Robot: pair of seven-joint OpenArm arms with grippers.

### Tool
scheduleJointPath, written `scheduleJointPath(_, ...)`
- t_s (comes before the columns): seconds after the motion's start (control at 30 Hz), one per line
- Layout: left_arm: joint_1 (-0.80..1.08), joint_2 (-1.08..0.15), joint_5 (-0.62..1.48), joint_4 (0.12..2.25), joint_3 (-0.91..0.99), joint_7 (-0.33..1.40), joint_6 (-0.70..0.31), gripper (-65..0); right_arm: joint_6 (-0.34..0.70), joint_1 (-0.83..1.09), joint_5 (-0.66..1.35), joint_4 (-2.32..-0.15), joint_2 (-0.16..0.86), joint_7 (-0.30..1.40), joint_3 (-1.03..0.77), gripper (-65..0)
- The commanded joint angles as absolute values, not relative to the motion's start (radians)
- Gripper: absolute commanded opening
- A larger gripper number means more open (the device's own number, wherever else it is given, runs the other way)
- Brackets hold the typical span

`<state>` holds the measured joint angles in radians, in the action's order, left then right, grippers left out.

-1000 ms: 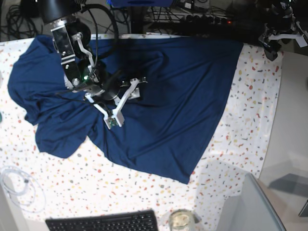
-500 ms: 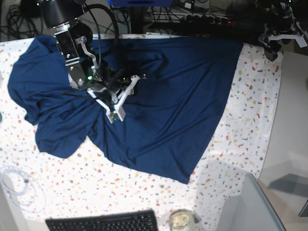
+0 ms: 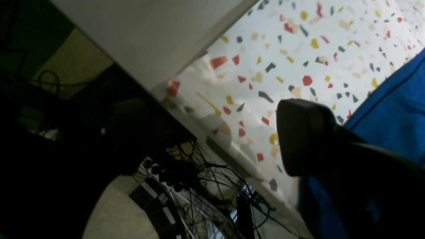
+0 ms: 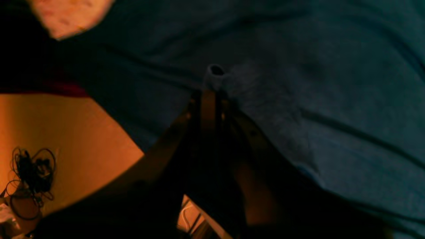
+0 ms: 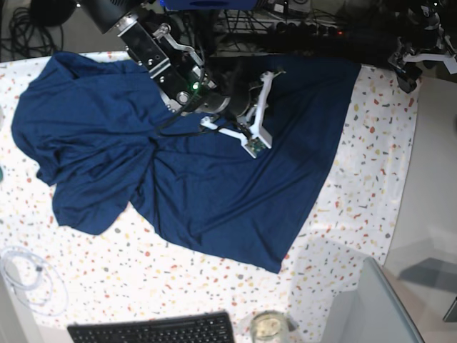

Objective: Layout the t-shirt on the table in an organized manner, then fold the t-shirt properly
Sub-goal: 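Drag the grasped fabric with the right gripper toward the left gripper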

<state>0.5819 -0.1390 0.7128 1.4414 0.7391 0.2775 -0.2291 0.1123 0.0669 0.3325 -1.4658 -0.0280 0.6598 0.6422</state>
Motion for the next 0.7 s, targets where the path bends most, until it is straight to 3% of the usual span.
scheduleJointPath(0.0, 0.593, -0.151, 0.723, 1.455, 0.748, 0.257, -0.232, -7.1, 0.114, 0.050, 0.337, -1.478, -0.042, 0.641, 0.659, -65.0)
scheduleJointPath(0.33, 0.593, -0.153, 0.711, 1.461, 0.748, 0.257, -0.232, -7.1, 0.113, -0.090, 0.337, -1.475, -0.050, 0.642, 0.891, -65.0)
scheduleJointPath(0.67, 0.585, -0.145, 0.550, 1.461, 0.748, 0.257, -0.232, -7.1, 0.071, -0.159, 0.337, -1.297, -0.131, 0.654, 1.026, -65.0)
